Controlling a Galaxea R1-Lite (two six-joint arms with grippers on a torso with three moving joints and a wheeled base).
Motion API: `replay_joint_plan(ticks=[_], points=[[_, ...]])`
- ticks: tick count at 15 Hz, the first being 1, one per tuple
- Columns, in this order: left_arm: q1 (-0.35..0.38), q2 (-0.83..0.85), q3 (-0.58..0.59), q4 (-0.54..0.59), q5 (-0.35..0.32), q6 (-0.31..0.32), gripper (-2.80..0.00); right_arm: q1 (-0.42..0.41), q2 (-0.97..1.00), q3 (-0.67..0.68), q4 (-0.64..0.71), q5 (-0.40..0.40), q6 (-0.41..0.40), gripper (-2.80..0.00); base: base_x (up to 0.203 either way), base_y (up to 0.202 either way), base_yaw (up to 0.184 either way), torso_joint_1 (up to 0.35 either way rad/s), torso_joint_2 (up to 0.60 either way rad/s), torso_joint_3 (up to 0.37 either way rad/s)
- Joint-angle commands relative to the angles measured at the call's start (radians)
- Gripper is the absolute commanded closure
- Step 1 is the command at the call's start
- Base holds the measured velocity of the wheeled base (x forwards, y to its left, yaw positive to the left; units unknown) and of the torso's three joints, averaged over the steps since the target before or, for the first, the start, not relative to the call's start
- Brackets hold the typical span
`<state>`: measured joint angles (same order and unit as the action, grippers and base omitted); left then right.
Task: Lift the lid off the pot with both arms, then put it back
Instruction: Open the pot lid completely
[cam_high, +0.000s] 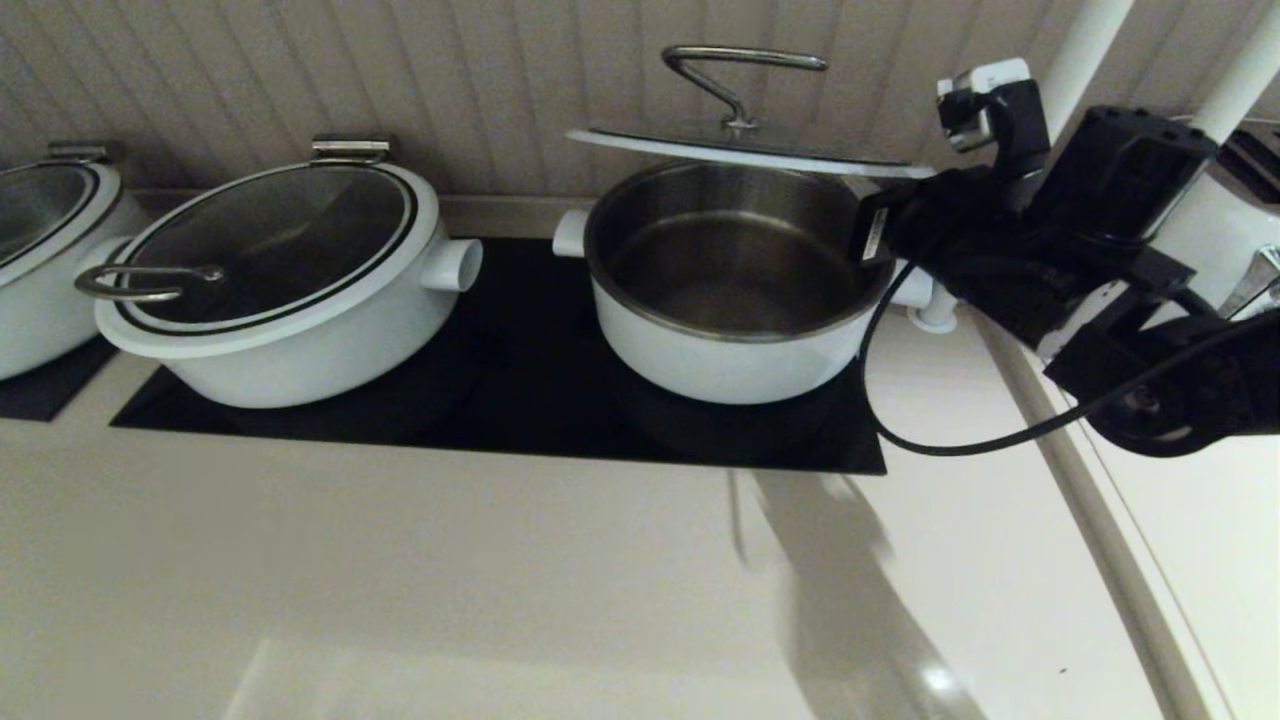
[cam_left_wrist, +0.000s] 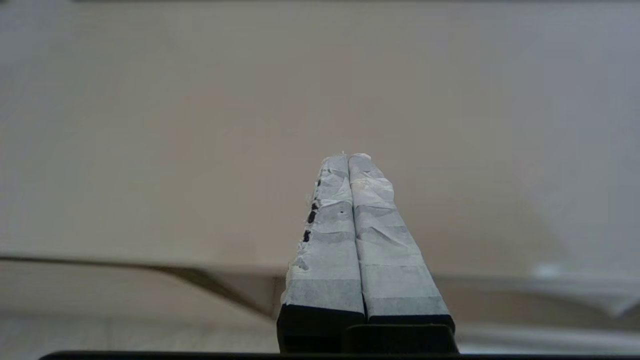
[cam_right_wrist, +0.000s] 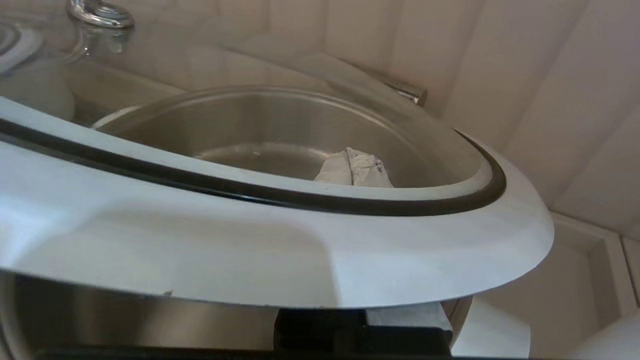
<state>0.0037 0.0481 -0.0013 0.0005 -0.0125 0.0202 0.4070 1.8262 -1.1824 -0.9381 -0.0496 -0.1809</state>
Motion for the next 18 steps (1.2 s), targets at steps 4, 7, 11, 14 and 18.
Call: replay_joint_plan(ticks=[4,7,11,14,18], points=[[-0.002,-0.047,0.001,-0.002,0.002,-0.009,0.00,-0.001,-0.002,-0.038,0.000,0.000,-0.023,0.00,0.000,0.000,0.000,0.000,0.00,0.000],[-0.002,-0.047,0.001,-0.002,0.002,-0.009,0.00,-0.001,0.002,-0.071,0.008,0.000,-0.029,0.00,0.000,0.000,0.000,0.000,0.00,0.000],[-0.002,-0.047,0.001,-0.002,0.002,-0.009,0.00,-0.006,0.022,-0.113,0.016,0.000,-0.030,0.00,0.000,0.000,0.000,0.000,0.00,0.000],[-0.002,-0.047,0.001,-0.002,0.002,-0.009,0.00,-0.015,0.039,-0.160,0.015,0.002,-0.043,0.00,0.000,0.000,0.000,0.000,0.00,0.000],[-0.002,-0.047,0.001,-0.002,0.002,-0.009,0.00,-0.035,0.066,-0.228,0.012,0.005,-0.045,0.00,0.000,0.000,0.000,0.000,0.00,0.000]])
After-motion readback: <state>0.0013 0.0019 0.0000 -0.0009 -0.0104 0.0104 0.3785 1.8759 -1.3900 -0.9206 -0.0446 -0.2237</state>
